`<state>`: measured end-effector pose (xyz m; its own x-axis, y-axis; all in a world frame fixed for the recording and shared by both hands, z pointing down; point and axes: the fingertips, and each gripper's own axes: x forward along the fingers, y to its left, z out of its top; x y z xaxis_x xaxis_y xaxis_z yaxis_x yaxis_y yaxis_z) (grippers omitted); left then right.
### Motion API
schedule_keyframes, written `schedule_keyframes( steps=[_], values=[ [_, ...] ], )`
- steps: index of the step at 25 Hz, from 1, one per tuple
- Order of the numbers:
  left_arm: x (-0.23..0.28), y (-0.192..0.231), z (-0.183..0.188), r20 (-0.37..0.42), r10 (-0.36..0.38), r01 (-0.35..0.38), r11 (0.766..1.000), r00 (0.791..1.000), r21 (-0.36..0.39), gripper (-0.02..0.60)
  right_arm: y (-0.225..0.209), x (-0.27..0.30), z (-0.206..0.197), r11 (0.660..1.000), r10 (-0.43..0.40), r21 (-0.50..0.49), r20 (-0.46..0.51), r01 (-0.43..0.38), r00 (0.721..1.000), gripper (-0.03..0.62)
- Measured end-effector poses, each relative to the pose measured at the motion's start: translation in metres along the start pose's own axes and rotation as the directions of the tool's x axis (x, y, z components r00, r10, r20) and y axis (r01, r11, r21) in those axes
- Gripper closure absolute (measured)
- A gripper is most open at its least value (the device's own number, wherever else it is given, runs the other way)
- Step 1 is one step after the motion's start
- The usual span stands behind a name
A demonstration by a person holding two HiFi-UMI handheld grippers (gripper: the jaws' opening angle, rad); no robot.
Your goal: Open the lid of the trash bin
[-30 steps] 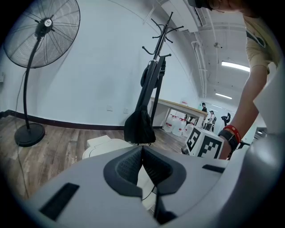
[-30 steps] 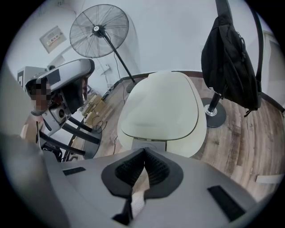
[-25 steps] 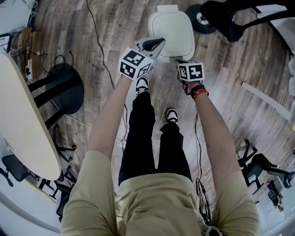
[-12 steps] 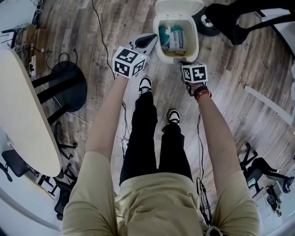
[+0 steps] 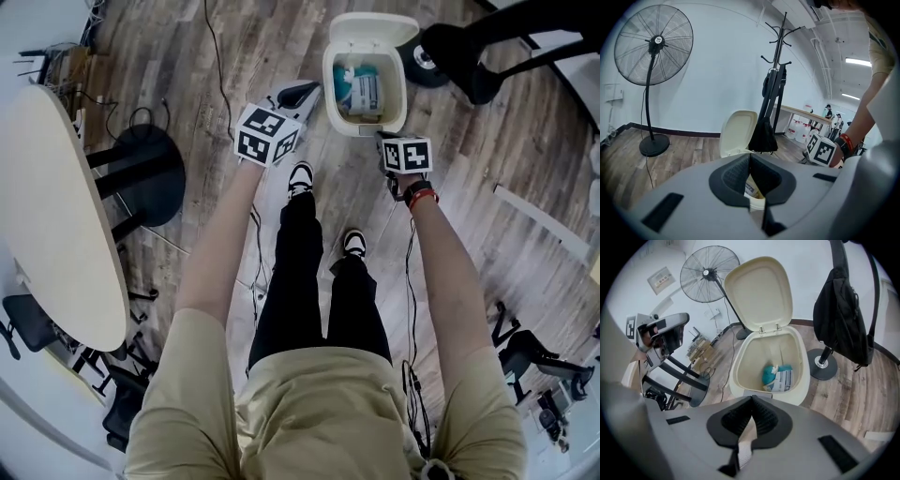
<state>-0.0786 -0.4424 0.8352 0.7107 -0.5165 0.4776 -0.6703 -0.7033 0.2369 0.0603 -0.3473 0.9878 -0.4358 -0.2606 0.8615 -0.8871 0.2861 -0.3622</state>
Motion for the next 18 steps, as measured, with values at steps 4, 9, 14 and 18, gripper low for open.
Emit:
schedule_keyframes(
  steps=[4,9,14,18],
  values=[
    [-0.022,-0.008,0.025,-0.016,0.019,-0.019,1.0,1.0,-0.007,0.557,0.005,-0.042,0.024,1.0,-0.019,0.008,0.04,0.019,0.999,0.583],
    [-0.054,-0.046,0.07,0.007,0.011,-0.011,0.999,1.0,-0.03,0.558,0.028,-0.111,0.045,1.0,-0.023,-0.012,0.081,0.024,0.996,0.583],
    [-0.095,-0.083,0.107,0.007,0.03,-0.03,0.998,1.0,-0.046,0.557,0.064,-0.171,0.056,0.999,-0.012,-0.034,0.118,0.016,0.993,0.583],
    [-0.121,-0.12,0.122,0.01,0.033,-0.032,0.998,0.999,-0.061,0.557,0.095,-0.207,0.048,0.998,0.027,-0.064,0.136,-0.018,0.99,0.583]
  ],
)
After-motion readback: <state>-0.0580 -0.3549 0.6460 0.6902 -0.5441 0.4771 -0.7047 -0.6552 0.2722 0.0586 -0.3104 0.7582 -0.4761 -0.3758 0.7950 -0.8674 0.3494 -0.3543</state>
